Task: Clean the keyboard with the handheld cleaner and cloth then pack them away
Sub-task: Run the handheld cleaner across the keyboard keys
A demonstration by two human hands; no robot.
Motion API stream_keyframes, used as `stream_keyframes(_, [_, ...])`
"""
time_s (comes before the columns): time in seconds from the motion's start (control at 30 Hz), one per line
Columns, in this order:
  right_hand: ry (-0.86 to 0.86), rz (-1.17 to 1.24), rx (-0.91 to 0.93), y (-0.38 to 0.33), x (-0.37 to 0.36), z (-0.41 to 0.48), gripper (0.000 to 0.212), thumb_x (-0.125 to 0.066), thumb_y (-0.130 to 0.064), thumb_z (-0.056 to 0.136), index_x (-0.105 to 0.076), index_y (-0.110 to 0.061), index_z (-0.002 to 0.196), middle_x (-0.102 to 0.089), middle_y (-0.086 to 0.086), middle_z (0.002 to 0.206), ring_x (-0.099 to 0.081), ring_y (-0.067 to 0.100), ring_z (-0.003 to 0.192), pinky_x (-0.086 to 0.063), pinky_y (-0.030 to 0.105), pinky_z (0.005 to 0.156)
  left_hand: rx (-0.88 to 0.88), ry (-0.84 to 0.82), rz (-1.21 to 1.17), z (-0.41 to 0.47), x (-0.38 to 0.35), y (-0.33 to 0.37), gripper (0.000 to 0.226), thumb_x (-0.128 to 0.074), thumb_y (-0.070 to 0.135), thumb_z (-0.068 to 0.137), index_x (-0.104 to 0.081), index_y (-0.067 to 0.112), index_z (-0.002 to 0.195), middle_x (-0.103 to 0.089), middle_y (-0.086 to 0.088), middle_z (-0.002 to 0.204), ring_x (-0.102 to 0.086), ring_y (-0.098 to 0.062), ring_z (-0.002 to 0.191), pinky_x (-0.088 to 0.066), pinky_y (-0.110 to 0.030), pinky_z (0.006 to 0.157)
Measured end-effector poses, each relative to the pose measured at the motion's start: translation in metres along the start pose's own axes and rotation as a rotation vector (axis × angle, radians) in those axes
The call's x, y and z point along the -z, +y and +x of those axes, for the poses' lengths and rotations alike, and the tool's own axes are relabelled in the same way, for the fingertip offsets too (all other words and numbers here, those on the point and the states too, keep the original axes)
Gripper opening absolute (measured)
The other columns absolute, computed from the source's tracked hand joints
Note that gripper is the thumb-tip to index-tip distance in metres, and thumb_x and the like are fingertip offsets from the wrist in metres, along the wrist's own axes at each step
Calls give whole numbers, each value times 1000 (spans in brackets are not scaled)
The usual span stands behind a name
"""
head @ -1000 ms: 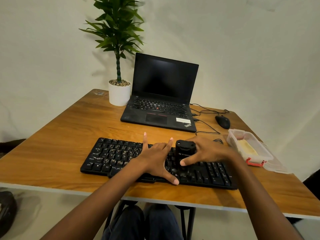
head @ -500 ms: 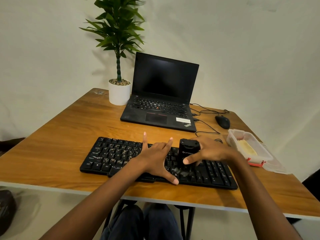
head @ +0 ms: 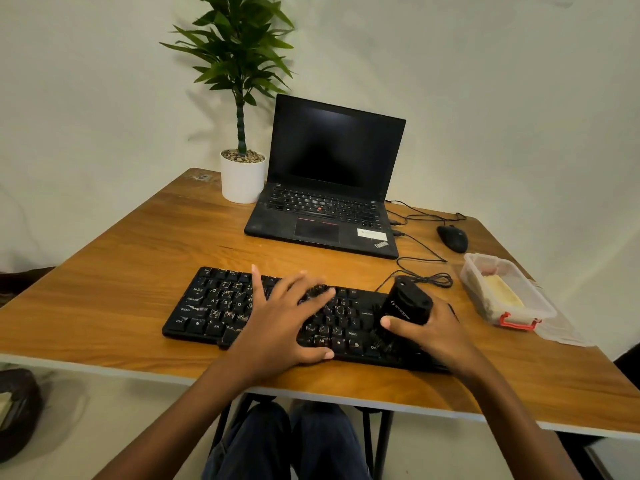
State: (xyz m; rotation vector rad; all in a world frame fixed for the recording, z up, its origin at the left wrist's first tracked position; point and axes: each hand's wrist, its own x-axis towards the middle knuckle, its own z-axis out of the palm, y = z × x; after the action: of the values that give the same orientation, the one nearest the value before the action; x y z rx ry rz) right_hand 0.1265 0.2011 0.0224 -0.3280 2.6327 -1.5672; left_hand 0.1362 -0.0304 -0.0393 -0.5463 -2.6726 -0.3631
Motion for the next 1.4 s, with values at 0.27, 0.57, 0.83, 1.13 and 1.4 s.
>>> stream_keyframes(0.27, [77, 69, 48, 9, -31, -3, 20, -69, -13, 78, -60, -18, 95, -67, 1, 91, -64, 7, 83, -50, 16, 64, -77, 343, -127, -22, -19, 9, 16, -58, 45, 80, -69, 33, 85, -63, 19, 95, -52, -4, 100, -11, -59, 111])
stream_keyframes(0.57, [8, -27, 53, 4, -38, -3, 14, -69, -19, 80, -56, -18, 86, -64, 4, 77, -62, 11, 60, -42, 12, 41, 0, 280, -149, -23, -20, 10, 20, -54, 48, 80, -69, 35, 84, -63, 21, 90, -56, -1, 91, -9, -51, 112])
stream_keyframes(0.83, [-47, -112, 43, -4, -37, 10, 16, -65, -25, 83, -55, -14, 90, -66, 6, 81, -65, 14, 60, -46, 21, 38, 1, 280, -165, -24, -20, 9, 19, -55, 48, 80, -68, 36, 84, -62, 21, 91, -55, 0, 92, -10, -51, 112])
stream_keyframes(1.13, [-158, -165, 35, -13, -29, 21, 16, -63, -25, 85, -50, -18, 90, -66, 7, 83, -67, 24, 72, -45, 19, 41, 4, 295, -175, -24, -22, 9, 20, -55, 48, 80, -69, 35, 84, -62, 21, 91, -55, 1, 91, -10, -49, 112])
stream_keyframes(1.4, [-178, -80, 17, -2, -24, 18, 22, -62, -24, 85, -57, -9, 101, -67, 8, 93, -67, 16, 76, -48, 22, 44, 1, 302, -183, -24, -22, 8, 19, -55, 48, 80, -69, 35, 84, -62, 21, 91, -55, 1, 91, -11, -49, 112])
